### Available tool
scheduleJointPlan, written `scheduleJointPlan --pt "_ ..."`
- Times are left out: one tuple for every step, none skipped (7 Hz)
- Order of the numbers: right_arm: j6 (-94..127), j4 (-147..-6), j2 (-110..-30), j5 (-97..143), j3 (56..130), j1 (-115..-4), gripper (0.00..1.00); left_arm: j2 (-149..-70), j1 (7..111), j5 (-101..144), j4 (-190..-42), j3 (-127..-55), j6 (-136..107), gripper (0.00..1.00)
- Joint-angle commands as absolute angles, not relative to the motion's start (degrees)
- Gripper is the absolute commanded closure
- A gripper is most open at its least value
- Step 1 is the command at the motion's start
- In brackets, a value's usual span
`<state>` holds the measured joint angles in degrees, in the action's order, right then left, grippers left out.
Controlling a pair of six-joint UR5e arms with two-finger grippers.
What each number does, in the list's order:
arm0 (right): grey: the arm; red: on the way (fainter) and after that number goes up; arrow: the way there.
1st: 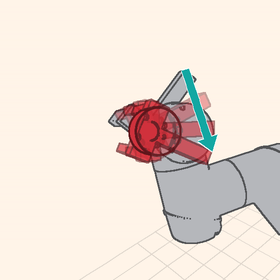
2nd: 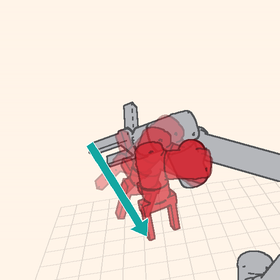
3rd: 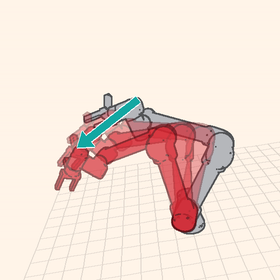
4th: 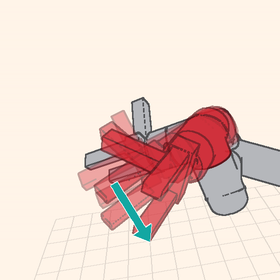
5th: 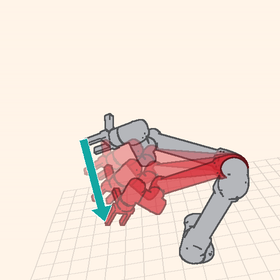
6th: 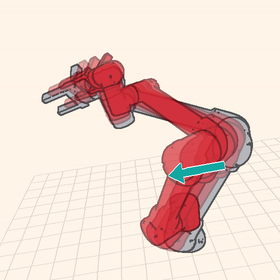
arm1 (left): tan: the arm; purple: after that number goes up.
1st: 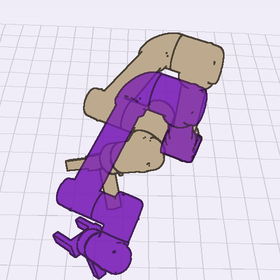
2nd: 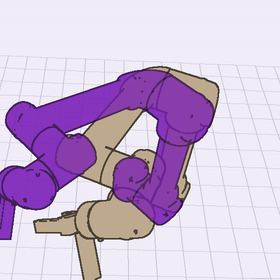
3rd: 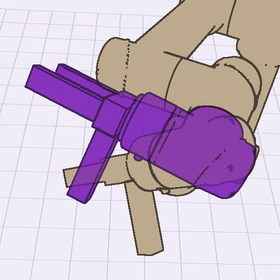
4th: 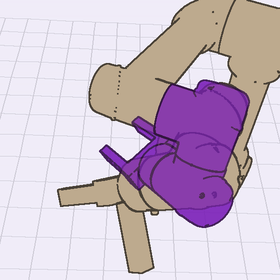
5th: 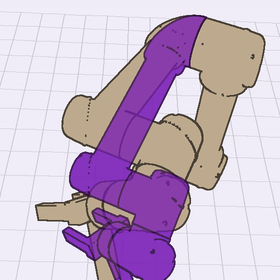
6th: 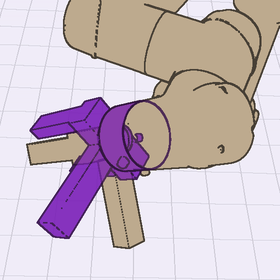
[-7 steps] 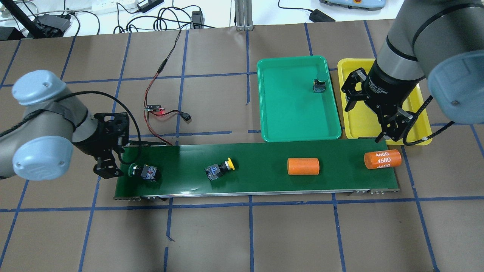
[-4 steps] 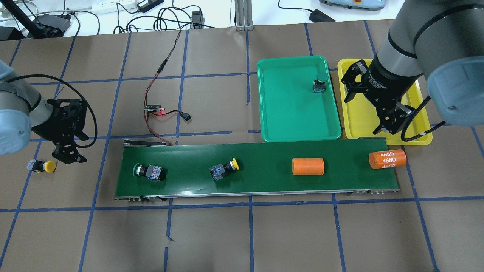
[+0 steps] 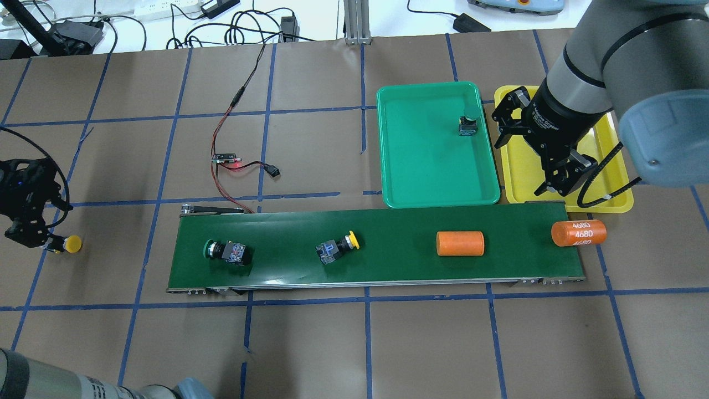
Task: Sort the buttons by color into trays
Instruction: 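Move the left gripper back to the pile and grasp a yellow push button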
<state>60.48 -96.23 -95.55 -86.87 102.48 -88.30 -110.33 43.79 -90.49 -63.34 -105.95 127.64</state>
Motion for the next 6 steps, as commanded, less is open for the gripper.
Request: scheduleJointPlan --pt "63.44 -96.94 -96.15 -86.57 102.66 -88.42 0.00 -112.58 40.61 -90.09 -62.58 -106.08 131.48 0.14" --pt "67.55 -98.77 -95.63 -86.49 102.92 -88.68 0.00 -113.46 40.87 -89.91 -62.32 -106.00 131.48 0.15" --pt "69.76 -98.88 -95.71 -86.48 104.14 -88.86 0.00 -114.25 40.96 -89.83 -61.79 -106.00 131.48 0.15" --pt "70.05 -99.22 -95.89 -86.48 106.59 -89.55 0.00 -115.13 41.04 -89.82 -61.27 -106.00 131.48 0.18" --pt "72.75 -103.06 -95.89 -86.66 108.44 -91.13 0.00 -115.14 41.22 -89.74 -61.09 -105.82 132.88 0.48" --pt "76.17 -104.84 -95.71 -86.92 109.68 -93.06 0.00 -114.88 41.39 -89.21 -61.08 -105.99 135.07 0.84"
